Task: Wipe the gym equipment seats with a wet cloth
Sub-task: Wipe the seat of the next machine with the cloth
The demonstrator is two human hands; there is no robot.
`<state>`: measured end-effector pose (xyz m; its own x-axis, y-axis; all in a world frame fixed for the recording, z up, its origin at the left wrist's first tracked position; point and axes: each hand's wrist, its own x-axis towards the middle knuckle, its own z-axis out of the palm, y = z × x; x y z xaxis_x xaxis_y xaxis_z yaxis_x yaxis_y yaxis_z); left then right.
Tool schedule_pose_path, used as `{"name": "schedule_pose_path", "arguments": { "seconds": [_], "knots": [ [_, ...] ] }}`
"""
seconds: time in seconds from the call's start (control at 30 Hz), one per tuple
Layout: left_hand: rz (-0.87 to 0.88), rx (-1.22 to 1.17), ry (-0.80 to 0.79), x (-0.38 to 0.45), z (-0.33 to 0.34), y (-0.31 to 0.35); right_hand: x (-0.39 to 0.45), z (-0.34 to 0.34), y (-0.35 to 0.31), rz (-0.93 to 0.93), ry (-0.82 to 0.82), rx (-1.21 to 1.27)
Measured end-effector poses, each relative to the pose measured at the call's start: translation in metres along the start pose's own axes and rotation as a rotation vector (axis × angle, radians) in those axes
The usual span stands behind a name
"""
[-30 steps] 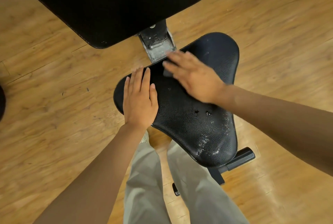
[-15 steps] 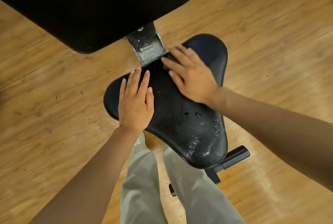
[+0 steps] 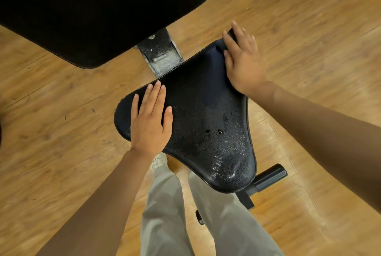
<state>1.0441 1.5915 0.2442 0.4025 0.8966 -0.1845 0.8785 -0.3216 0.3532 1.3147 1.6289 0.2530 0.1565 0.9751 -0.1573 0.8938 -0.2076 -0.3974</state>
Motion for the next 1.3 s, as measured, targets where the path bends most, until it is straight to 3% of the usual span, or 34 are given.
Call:
{"name": "schedule_pose_path", "arguments": {
  "seconds": [0.27, 0.4, 0.57, 0.67, 0.83, 1.0, 1.13, 1.2, 1.3],
  "knots": [
    [0.007, -0.026, -0.011, 0.001, -0.003, -0.002, -0.111, 0.0, -0.026, -0.147, -0.054, 0.097],
    [0.003, -0.042, -0.014, 0.001, -0.004, -0.001, -0.088, -0.006, 0.0, -0.327, -0.104, 0.099],
    [0.001, -0.039, -0.02, 0.003, -0.004, -0.003, -0.005, -0.006, 0.031, -0.086, -0.034, 0.169],
    [0.004, -0.033, -0.019, 0.002, -0.004, -0.002, -0.001, -0.004, 0.027, 0.019, 0.003, 0.22],
    [0.006, -0.04, -0.047, 0.001, -0.006, -0.002, -0.069, 0.003, 0.011, -0.18, 0.002, 0.203],
    [0.004, -0.058, -0.081, 0.003, -0.011, -0.001, -0.139, -0.013, 0.004, -0.421, -0.189, 0.228],
    [0.004, -0.059, -0.09, 0.003, -0.012, -0.001, -0.126, -0.021, 0.022, -0.654, -0.313, 0.167],
    [0.002, -0.062, -0.093, 0.003, -0.012, 0.0, -0.101, -0.021, 0.028, -0.653, -0.308, 0.135],
    [0.0, -0.064, -0.092, 0.003, -0.012, 0.0, -0.055, -0.017, 0.026, -0.501, -0.209, 0.095]
  ]
}}
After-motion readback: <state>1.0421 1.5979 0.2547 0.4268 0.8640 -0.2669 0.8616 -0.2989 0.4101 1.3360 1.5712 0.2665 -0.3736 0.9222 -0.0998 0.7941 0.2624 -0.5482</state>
